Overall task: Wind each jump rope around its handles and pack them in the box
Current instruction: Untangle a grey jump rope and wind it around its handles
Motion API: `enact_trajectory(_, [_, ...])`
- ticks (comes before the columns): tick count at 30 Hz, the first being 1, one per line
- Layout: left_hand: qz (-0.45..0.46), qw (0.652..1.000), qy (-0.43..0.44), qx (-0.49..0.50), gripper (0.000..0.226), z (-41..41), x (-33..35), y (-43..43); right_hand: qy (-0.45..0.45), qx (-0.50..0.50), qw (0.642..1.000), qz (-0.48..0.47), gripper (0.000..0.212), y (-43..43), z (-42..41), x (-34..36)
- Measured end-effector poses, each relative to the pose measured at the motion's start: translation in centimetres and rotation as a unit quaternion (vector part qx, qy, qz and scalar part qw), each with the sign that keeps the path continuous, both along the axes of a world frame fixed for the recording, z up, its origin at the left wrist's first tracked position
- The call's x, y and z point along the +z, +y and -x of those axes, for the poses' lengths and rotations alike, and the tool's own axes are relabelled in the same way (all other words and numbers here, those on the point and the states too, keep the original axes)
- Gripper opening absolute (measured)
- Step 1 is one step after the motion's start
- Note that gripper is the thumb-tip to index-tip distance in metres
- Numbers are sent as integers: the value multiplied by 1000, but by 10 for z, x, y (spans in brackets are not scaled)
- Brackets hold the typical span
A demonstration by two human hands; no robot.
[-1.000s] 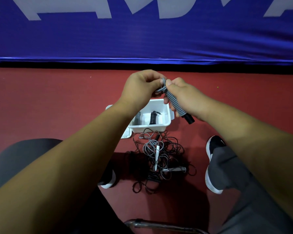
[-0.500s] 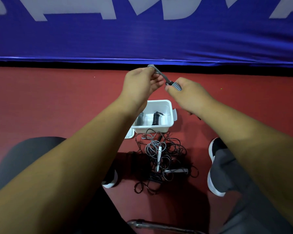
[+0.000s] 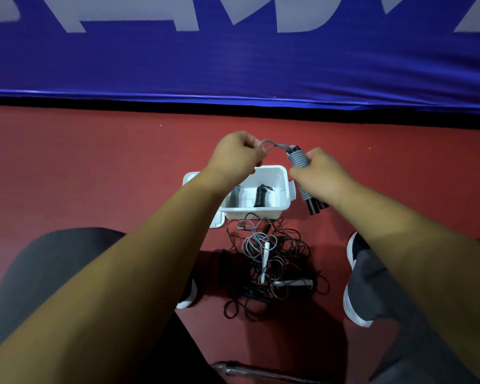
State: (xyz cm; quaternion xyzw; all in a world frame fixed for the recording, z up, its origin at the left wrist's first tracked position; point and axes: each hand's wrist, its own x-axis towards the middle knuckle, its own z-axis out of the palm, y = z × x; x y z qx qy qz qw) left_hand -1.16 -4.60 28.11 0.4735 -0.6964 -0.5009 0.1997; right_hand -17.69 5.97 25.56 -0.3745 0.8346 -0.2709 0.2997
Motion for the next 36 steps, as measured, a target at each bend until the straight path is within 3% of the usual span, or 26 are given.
enact_trajectory(7, [-8, 1000, -15, -19, 10, 4, -10, -12, -12, 16, 999, -33, 41, -18, 2, -11])
enact_trajectory(10, [-21, 999, -32, -10, 8, 9, -15, -34, -98, -10, 995, -17, 42, -48, 6, -23])
enact_trajectory(13, [-63, 998, -23, 19, 2, 17, -27, -56, -187, -33, 982, -12, 45, -81, 7, -49])
enact_trajectory(17, [-173, 984, -34, 27, 33, 27, -70, -74, -285, -94, 954, -15, 53, -116, 12, -100])
enact_trajectory(20, [-244, 968, -58, 8, 9, 30, -117, -81, -305, -122, 944, -19, 52, -135, 17, -144])
enact_trajectory(22, [-261, 963, -71, 3, 12, 33, -147, -85, -319, -136, 937, -31, 52, -147, 19, -169])
enact_trajectory(24, [-268, 961, -75, -3, 7, 37, -173, -90, -329, -147, 932, -41, 49, -159, 20, -192])
enact_trajectory(27, [-274, 957, -93, -9, 20, 41, -208, -100, -343, -146, 926, -51, 46, -174, 19, -225])
enact_trajectory(30, [-270, 957, -105, 6, 30, 37, -237, -108, -373, -152, 913, -59, 29, -180, 11, -242])
enact_trajectory(36, [-232, 960, -146, 54, 26, 23, -289, -119, -404, -160, 895, -97, 10, -183, 2, -266])
